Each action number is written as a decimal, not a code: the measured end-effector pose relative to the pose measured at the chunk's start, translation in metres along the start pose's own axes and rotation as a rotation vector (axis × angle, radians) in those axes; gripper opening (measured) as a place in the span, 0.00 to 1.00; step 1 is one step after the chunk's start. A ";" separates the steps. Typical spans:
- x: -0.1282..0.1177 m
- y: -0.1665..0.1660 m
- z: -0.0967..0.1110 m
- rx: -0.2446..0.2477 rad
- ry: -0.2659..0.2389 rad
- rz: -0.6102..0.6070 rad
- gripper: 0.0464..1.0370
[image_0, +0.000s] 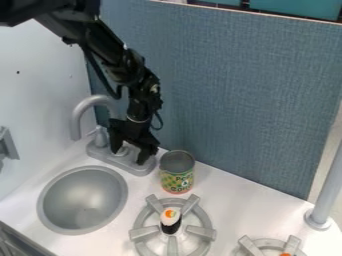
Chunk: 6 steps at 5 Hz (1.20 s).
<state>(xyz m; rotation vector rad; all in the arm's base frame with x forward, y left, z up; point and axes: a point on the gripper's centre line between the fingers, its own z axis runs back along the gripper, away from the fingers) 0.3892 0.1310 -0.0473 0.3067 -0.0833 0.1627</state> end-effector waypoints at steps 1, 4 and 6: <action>0.002 -0.014 0.003 -0.005 -0.006 -0.040 0.97; -0.019 -0.115 0.009 -0.225 -0.061 -0.289 0.96; -0.016 -0.171 0.051 -0.302 -0.161 -0.407 0.96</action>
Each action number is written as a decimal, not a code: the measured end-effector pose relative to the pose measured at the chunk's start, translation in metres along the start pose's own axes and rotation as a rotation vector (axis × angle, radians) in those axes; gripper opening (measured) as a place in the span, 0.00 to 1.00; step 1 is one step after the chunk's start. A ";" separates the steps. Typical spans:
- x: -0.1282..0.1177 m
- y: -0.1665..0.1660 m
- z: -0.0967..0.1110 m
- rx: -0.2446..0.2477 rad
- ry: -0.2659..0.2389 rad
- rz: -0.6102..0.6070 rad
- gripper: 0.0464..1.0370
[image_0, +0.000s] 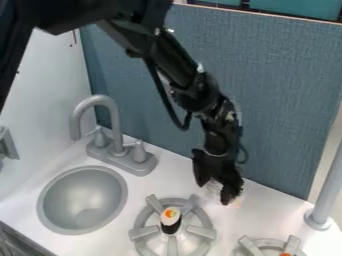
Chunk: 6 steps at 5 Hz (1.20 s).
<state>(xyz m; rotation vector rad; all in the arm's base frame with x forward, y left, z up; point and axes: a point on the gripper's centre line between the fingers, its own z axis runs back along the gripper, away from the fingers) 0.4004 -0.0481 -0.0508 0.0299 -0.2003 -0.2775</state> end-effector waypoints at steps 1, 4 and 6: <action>0.004 -0.001 0.008 -0.007 -0.027 0.005 0.96; -0.033 -0.013 0.089 -0.058 0.057 0.058 0.96; -0.066 -0.011 0.117 -0.031 0.153 0.121 0.96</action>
